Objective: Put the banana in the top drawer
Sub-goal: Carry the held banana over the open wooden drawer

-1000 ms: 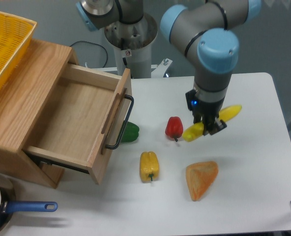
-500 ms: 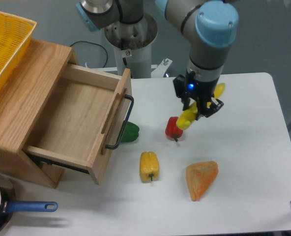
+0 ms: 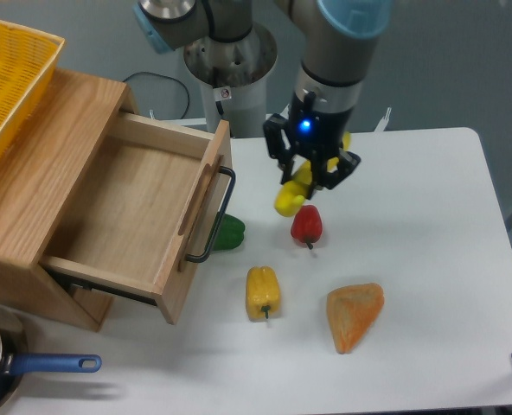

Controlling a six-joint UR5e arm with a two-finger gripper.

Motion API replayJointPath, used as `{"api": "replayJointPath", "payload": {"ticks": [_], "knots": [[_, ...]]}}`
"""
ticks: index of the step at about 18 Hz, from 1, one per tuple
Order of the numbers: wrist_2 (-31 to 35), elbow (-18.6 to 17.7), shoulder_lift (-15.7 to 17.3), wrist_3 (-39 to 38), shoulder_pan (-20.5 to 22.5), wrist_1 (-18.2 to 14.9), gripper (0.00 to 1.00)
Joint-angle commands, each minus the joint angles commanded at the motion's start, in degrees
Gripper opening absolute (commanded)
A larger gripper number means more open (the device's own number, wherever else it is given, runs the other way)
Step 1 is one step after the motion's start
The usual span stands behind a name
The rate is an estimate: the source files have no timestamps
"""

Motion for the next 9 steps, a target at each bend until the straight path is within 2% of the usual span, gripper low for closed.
{"api": "replayJointPath", "payload": {"ticks": [9], "knots": [[-0.2,0.0,0.7,-8.9,-6.7,0.0,0.28]]}}
